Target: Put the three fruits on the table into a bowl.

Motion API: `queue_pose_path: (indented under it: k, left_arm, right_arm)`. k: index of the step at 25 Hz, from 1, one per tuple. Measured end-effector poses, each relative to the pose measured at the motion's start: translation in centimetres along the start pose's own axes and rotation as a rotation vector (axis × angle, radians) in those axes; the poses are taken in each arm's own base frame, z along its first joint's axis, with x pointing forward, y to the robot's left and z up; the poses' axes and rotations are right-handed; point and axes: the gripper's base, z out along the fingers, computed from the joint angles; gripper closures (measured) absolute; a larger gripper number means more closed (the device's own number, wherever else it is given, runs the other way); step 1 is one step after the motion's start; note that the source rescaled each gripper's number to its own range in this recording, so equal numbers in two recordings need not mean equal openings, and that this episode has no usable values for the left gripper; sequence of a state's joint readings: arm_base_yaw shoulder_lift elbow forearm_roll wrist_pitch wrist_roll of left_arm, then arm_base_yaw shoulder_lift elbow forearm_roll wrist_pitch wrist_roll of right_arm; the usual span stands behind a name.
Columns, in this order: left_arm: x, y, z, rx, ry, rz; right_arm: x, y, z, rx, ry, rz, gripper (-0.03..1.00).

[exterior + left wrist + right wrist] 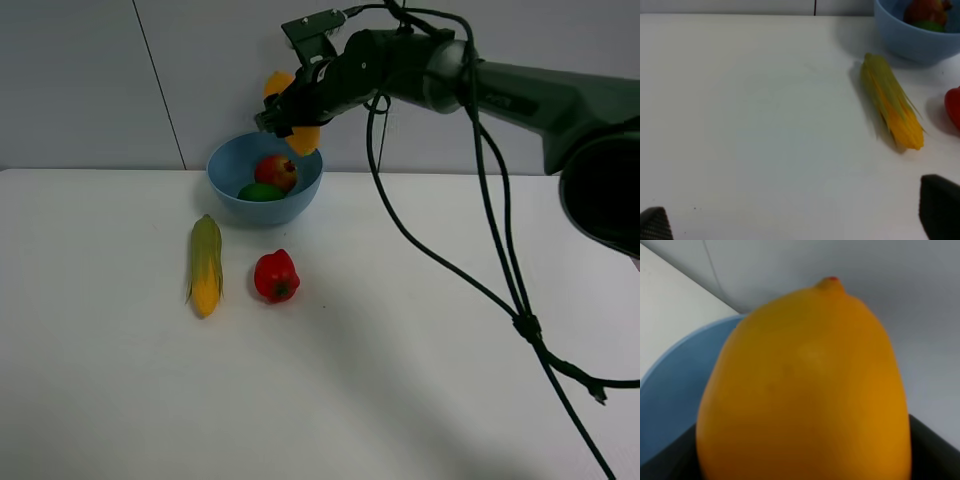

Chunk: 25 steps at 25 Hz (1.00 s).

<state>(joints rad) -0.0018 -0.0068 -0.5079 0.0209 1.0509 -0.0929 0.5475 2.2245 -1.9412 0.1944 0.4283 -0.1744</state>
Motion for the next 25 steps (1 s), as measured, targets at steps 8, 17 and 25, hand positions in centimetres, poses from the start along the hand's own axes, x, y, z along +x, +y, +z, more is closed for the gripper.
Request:
queue_pose_path:
  k: [8, 17, 25]
  left_arm:
    - [0.0, 0.0, 0.0, 0.000, 0.000, 0.000]
    - [0.0, 0.0, 0.0, 0.000, 0.000, 0.000]
    - [0.0, 0.0, 0.0, 0.000, 0.000, 0.000]
  right_arm:
    - [2.0, 0.1, 4.9, -0.004, -0.002, 0.008, 0.97]
    - [1.3, 0.0, 5.2, 0.003, -0.099, 0.086, 0.38]
    - [-5.8, 0.8, -3.8, -0.010, -0.228, 0.047, 0.34]
